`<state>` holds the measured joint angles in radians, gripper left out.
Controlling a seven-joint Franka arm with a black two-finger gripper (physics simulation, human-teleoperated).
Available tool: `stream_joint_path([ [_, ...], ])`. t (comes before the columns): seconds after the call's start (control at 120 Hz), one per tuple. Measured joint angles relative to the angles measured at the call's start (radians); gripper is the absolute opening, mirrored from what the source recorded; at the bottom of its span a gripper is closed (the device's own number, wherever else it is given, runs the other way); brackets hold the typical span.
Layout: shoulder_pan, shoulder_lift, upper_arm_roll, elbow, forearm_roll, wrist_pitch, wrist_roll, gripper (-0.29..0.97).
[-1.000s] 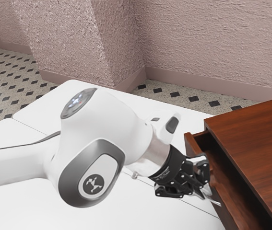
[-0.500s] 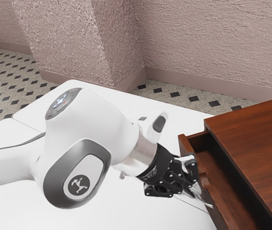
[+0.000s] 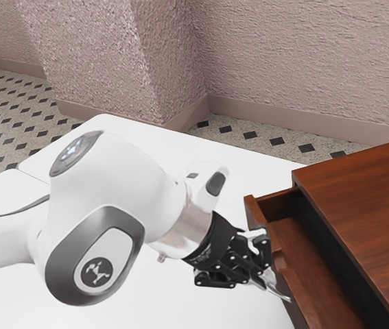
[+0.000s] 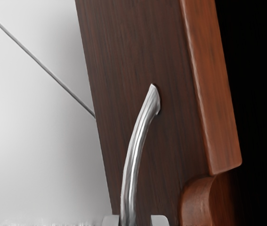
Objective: Pull the drawer handle with one arm to open the drawer
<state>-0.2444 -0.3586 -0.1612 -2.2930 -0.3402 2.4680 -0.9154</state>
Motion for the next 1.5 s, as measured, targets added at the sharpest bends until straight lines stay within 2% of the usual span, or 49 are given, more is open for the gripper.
stream_joint_path([
  [0.683, -0.001, -0.057, 0.034, -0.048, -0.001, -0.018, 0.007, -0.03],
  [1.5, -0.002, -0.116, 0.035, -0.091, 0.0, -0.047, 0.019, -0.03],
])
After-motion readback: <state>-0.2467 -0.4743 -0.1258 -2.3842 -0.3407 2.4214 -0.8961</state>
